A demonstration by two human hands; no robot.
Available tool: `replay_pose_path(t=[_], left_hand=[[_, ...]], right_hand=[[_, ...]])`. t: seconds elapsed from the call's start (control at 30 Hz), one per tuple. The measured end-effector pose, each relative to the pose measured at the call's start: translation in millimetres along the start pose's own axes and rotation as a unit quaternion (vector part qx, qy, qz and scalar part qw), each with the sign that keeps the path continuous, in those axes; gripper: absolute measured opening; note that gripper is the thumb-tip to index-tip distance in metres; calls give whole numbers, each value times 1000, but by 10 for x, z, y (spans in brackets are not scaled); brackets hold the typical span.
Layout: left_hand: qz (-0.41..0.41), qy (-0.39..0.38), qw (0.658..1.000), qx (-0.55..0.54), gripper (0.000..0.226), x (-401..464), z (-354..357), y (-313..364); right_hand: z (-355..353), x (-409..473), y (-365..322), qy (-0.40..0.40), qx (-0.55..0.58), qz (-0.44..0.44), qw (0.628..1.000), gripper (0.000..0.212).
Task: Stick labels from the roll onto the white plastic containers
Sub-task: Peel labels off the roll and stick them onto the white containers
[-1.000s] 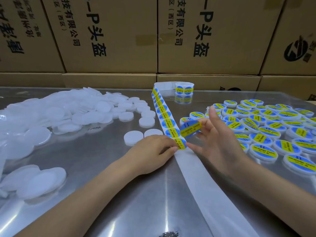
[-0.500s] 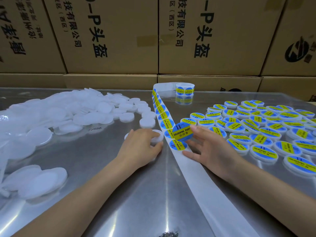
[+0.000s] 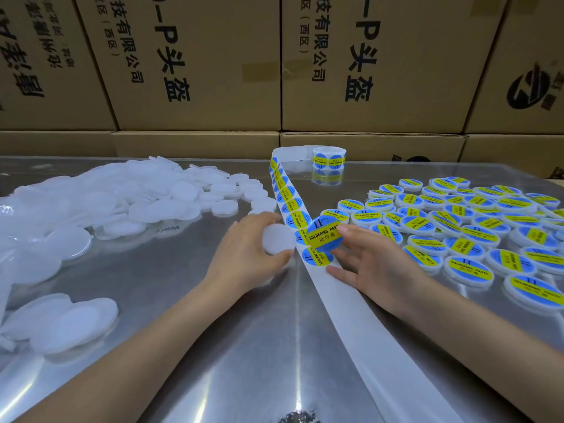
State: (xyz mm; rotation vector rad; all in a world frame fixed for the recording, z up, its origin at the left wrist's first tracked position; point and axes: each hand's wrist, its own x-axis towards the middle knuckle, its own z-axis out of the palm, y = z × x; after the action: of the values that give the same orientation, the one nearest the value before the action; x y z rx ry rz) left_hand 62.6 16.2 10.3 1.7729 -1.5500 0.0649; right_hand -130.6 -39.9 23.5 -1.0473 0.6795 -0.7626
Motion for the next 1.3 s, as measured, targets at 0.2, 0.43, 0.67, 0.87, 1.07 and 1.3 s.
replay_pose_path(t=[0.2,0.43,0.67,0.87,1.07,1.3], left_hand=[[96,14,990,-104,70,-18,-20,127],[162,-14,977,-135,81,-94,29,282],[176,-11,974,-139,86,-108,29,311],[179,-3,973,-145,87,-110,35,304],[175,3,973,-152,89,-116,30,306],[178,14,972,-154,89,-128,27,333]], right_hand=[[-16,-4,-5,-11,-6,-3,1000,20],[-15,12,15,-22,-25,-10,999,48],[-26,14,18,-38,-37,-14,998,35],[-26,10,17,-30,-37,-15,999,31],[-15,-4,16,-24,-42,-19,999,23],[1,-5,30,-5,-42,-27,999,18]])
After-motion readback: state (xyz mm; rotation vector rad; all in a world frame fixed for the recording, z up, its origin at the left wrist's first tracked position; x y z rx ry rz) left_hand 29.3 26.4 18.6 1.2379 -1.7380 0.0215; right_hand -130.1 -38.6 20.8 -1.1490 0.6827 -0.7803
